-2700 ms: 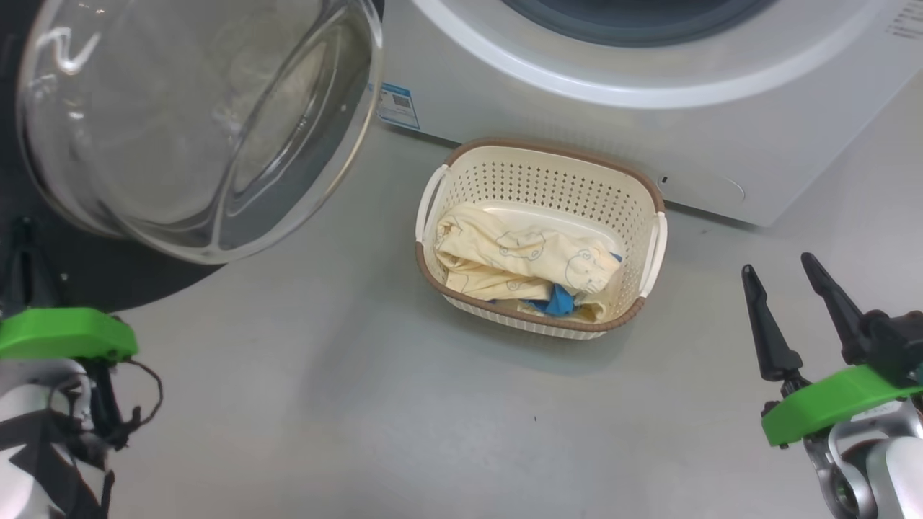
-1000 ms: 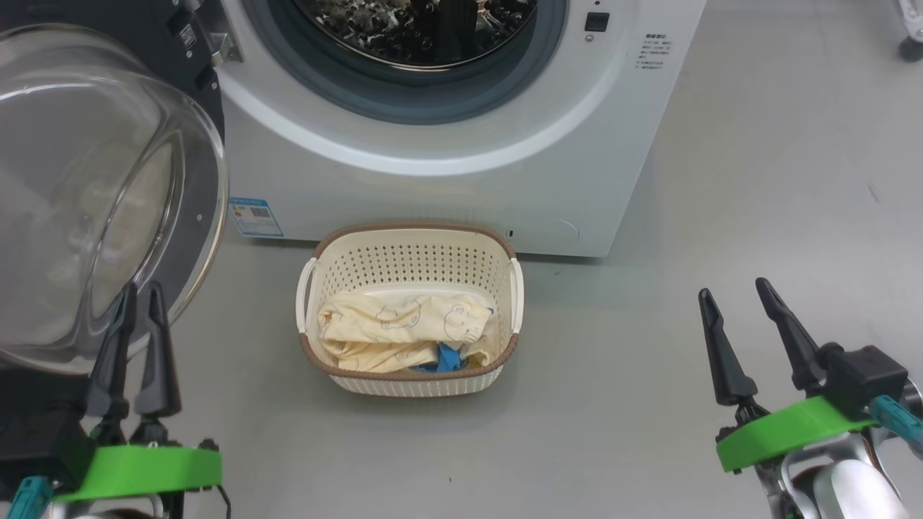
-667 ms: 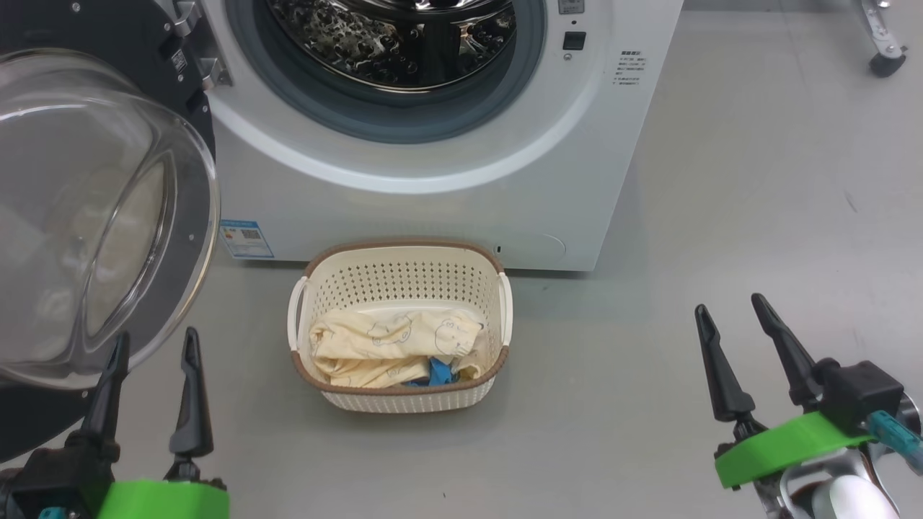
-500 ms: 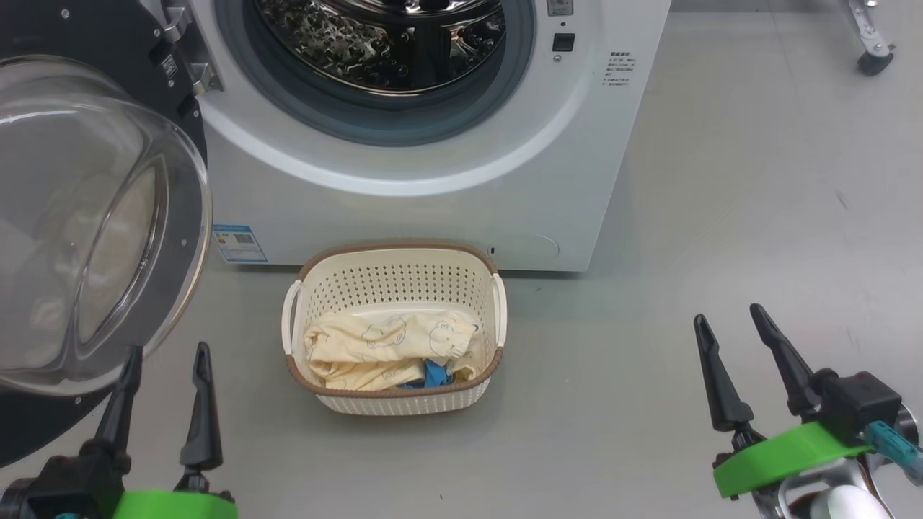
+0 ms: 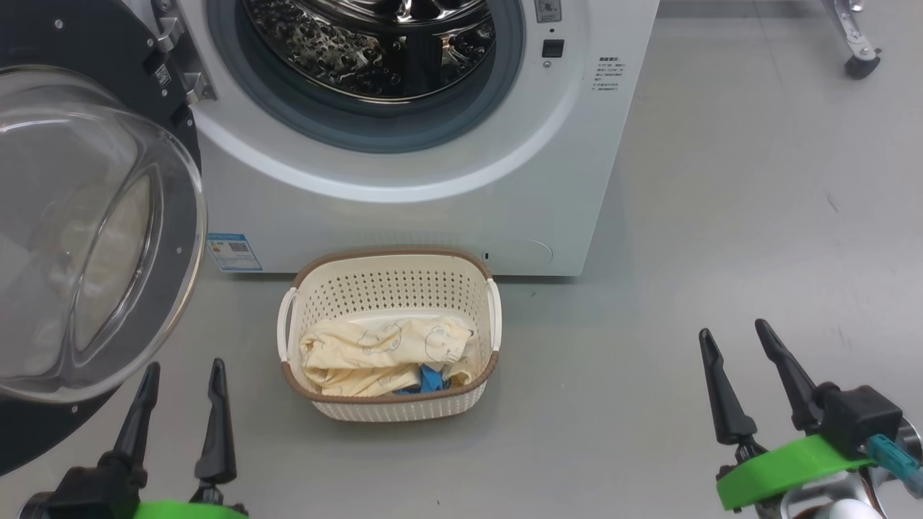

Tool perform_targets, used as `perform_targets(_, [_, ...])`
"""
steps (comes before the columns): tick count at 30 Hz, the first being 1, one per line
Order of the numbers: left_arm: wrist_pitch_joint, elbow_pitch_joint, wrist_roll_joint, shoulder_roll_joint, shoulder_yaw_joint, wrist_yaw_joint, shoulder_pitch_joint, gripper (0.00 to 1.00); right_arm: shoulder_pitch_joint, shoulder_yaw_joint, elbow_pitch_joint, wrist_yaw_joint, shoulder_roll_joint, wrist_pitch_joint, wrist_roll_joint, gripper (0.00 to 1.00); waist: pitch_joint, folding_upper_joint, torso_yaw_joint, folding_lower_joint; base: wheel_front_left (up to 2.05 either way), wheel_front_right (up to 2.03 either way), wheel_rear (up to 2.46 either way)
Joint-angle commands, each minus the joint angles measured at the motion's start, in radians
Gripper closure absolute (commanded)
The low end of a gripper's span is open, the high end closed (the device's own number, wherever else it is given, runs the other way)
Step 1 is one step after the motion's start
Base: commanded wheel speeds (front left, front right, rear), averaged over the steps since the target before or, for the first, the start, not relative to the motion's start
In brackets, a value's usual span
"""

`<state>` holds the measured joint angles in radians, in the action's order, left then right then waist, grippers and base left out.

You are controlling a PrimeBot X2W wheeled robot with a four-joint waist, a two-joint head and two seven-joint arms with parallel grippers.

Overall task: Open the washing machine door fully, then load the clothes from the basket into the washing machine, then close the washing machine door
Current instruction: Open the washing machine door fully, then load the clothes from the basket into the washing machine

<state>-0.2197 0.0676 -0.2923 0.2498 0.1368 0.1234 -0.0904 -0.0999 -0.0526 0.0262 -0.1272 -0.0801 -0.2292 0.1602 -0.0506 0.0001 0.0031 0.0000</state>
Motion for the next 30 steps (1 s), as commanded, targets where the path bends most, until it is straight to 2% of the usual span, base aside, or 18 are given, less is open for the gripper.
perform_targets(1, [-0.012, 0.029, -0.013, 0.007, -0.036, -0.001, 0.021, 0.0, 0.022, -0.011, -0.027, -0.003, -0.003, -0.014, -0.01, 0.0, 0.0, -0.0001, 0.001, 0.0, 0.0, 0.0, 0.0])
perform_targets(7, [-0.016, 0.018, -0.004, 0.012, -0.041, 0.012, 0.024, 0.0, 0.025, -0.004, -0.022, -0.003, 0.002, -0.014, -0.016, 0.0, -0.002, -0.0001, 0.003, 0.0, 0.0, 0.0, 0.0])
perform_targets(30, [-0.012, 0.007, -0.009, 0.026, -0.024, 0.015, 0.044, 0.0, 0.041, 0.006, -0.012, -0.003, 0.007, -0.02, -0.018, 0.0, -0.017, -0.0001, 0.012, 0.0, 0.0, 0.0, 0.0])
